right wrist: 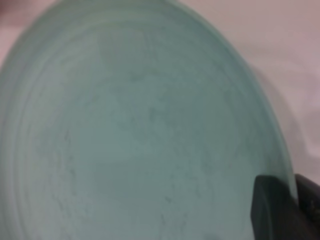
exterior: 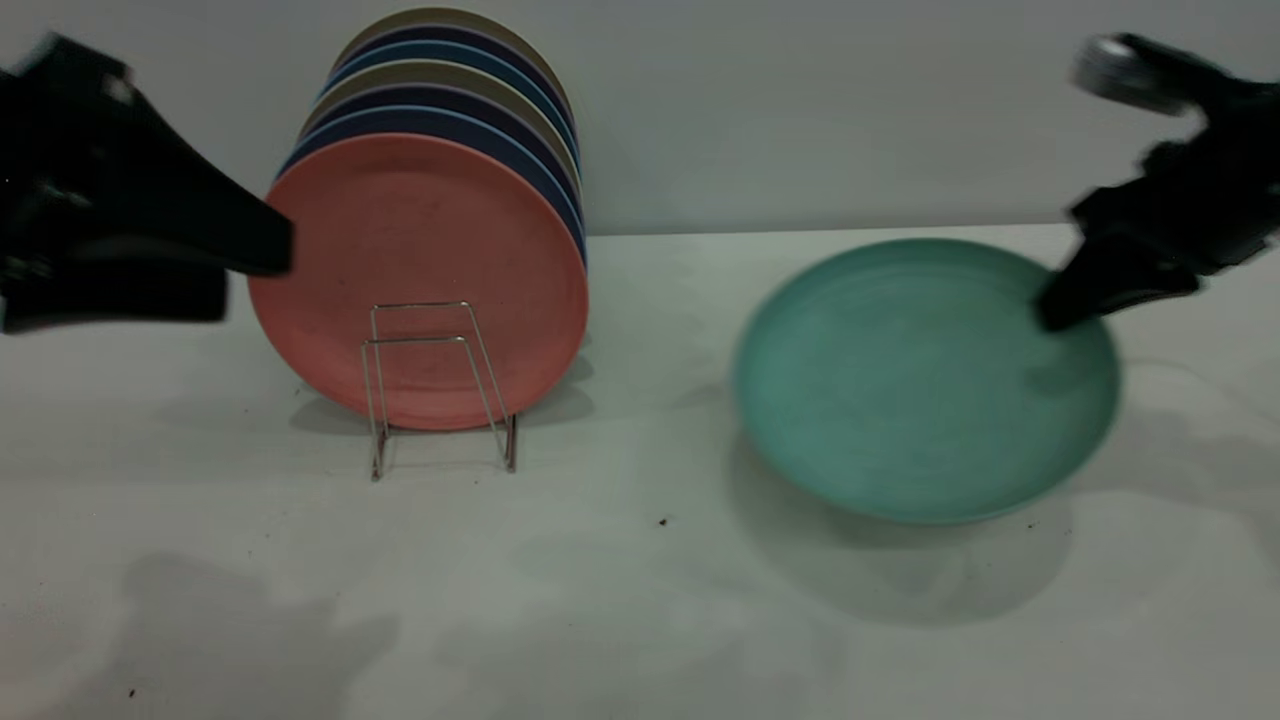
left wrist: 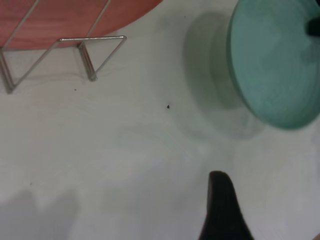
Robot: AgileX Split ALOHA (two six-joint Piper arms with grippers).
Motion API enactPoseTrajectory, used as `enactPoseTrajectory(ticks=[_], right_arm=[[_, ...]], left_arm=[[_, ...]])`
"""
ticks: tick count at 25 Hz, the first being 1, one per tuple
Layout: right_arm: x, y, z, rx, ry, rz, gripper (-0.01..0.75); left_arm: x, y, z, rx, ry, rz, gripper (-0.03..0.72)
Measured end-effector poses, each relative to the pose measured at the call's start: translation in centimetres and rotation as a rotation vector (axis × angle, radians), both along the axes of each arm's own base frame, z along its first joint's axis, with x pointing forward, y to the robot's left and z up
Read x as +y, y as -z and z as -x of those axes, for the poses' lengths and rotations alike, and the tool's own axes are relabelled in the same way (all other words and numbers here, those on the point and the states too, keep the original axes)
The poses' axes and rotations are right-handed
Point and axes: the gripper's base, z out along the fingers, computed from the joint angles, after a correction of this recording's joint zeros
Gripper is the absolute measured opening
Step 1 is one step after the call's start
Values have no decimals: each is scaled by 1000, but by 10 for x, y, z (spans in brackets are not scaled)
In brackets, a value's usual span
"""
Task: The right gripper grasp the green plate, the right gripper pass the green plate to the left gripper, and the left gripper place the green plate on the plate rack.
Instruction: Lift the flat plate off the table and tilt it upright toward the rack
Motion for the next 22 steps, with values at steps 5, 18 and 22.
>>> enactPoseTrajectory(ticks=[5,18,22], right_arm=[[62,-8,10,14,-132,-63,13],[166,-21,41,24,-290,-274,13],[178,-28,44,-4,-324,-372,27]], left_arm=[[-2,26,-14,20,-16,37,505],[-4,50,-22,34,-7,61,430],[-5,50,-22,32,4,75,333]])
